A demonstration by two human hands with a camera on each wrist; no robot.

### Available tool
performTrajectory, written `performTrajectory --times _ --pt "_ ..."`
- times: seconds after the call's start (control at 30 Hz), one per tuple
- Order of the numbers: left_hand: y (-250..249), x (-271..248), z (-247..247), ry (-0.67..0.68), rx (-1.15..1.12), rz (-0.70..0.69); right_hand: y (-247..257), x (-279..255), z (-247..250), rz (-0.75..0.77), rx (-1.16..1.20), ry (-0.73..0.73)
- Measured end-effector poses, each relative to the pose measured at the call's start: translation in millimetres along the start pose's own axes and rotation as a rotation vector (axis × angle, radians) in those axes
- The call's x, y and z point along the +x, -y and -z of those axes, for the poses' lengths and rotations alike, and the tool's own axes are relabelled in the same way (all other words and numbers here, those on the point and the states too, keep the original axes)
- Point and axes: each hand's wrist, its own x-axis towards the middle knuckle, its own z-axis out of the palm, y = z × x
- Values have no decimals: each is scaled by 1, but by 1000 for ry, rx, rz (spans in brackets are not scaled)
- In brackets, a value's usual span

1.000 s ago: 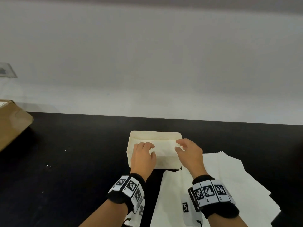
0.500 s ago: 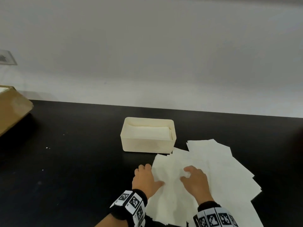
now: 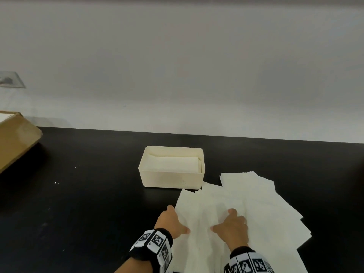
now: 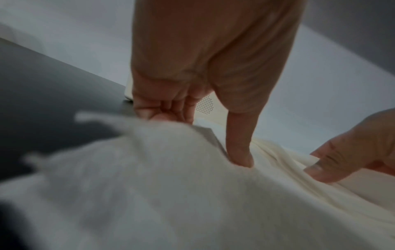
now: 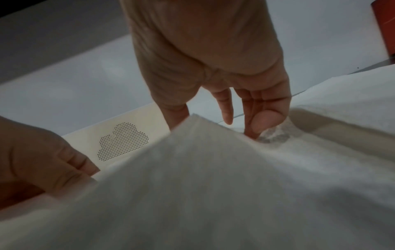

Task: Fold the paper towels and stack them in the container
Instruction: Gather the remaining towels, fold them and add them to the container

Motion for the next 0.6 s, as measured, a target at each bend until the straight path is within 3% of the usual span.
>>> performTrajectory --times 0.33,0.6 --pt "1 5 -3 32 23 23 3 5 -8 59 21 -32" --pt "-3 3 -9 -10 -122 27 1 1 -9 80 25 -29"
